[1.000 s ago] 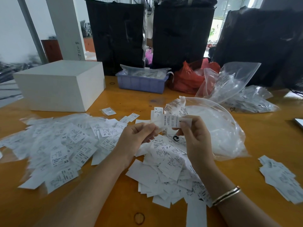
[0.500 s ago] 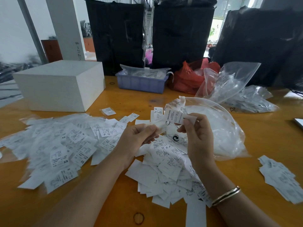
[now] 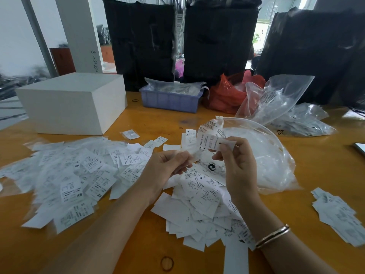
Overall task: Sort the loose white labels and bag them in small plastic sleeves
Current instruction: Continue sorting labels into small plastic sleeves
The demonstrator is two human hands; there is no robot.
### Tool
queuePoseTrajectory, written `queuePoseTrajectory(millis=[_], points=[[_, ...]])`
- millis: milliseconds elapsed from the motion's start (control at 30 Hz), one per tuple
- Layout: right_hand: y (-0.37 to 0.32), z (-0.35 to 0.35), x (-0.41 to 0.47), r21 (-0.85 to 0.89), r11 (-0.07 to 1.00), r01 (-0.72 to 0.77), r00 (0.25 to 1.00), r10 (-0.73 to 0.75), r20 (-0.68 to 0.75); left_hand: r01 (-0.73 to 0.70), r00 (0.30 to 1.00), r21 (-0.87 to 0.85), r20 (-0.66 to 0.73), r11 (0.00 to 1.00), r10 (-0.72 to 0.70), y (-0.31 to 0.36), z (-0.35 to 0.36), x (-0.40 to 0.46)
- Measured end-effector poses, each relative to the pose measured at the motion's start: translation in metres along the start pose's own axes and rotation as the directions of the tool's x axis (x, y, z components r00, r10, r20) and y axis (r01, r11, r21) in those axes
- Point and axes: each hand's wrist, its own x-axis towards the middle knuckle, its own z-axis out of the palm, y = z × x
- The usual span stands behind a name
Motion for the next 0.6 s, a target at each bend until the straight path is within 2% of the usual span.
queuePoseTrajectory(millis=[233, 467, 600], points=[[0.0052, -0.0035, 0.0006, -0.060, 0.997, -0.042, 0.997, 0.046, 0.059, 0.012, 1.000, 0.010, -0.003, 1.000, -0.012, -0.0007, -0.0023, 0.0002], [0.0057, -0.0056, 0.0009, -0.038, 0.993, -0.108, 0.991, 0.110, 0.079, -0.003, 1.000, 0.019, -0.029, 1.000, 0.003, -0.0002, -0.0038, 0.0006], [0.0073, -0.0078, 0.0004, -0.041, 0.987, -0.153, 0.976, 0.158, 0.150, -0.022, 0.998, 0.067, -0.056, 0.998, 0.025, -0.0029, -0.0054, 0.0013]])
